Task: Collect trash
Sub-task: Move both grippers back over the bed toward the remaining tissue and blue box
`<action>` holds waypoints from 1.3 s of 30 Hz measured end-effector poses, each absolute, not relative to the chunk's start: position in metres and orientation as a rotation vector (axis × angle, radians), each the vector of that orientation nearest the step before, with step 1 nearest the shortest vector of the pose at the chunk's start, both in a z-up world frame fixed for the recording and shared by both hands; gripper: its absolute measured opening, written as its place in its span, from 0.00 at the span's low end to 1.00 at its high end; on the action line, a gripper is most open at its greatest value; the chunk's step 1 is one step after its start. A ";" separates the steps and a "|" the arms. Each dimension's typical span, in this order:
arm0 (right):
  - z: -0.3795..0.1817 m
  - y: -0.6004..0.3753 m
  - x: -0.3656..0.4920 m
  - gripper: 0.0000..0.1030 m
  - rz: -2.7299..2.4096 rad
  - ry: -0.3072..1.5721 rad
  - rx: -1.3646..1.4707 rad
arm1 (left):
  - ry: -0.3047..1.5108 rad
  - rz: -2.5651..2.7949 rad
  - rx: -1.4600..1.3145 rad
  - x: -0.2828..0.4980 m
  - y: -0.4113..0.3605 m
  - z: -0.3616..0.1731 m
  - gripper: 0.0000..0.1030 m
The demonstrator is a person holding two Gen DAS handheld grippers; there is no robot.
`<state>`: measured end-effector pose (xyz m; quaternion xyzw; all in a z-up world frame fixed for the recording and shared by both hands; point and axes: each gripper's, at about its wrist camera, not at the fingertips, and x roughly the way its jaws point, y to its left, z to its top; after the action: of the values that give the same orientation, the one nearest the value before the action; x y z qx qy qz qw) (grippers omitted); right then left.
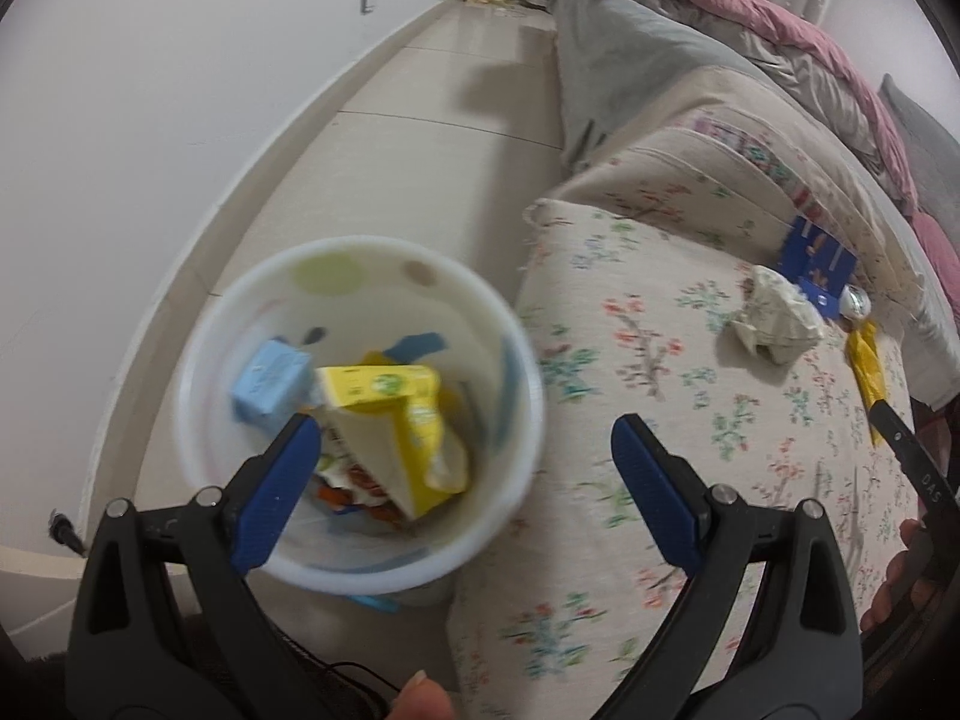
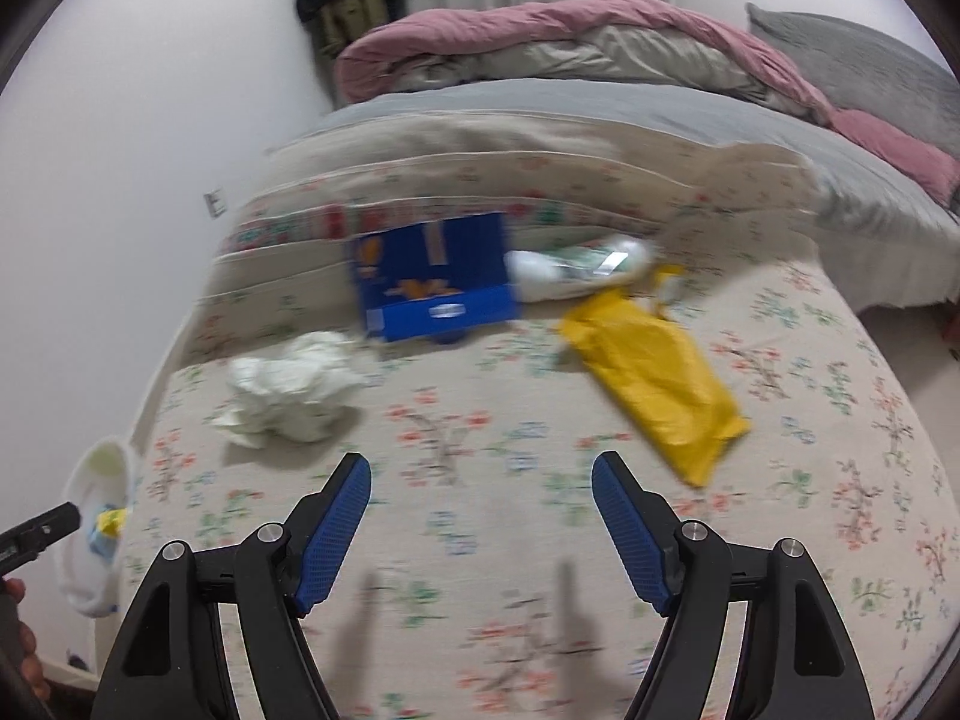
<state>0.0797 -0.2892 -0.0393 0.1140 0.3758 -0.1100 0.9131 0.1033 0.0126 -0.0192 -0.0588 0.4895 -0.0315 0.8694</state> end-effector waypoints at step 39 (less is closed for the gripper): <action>-0.073 -0.397 0.114 0.57 -0.334 0.815 0.298 | 0.908 -0.443 -0.084 0.155 -0.145 -0.032 0.76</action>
<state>0.1142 -0.3972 -0.0730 0.1437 0.3928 -0.1609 0.8940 0.1549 -0.1449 -0.0320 -0.0402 0.4348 -0.2122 0.8742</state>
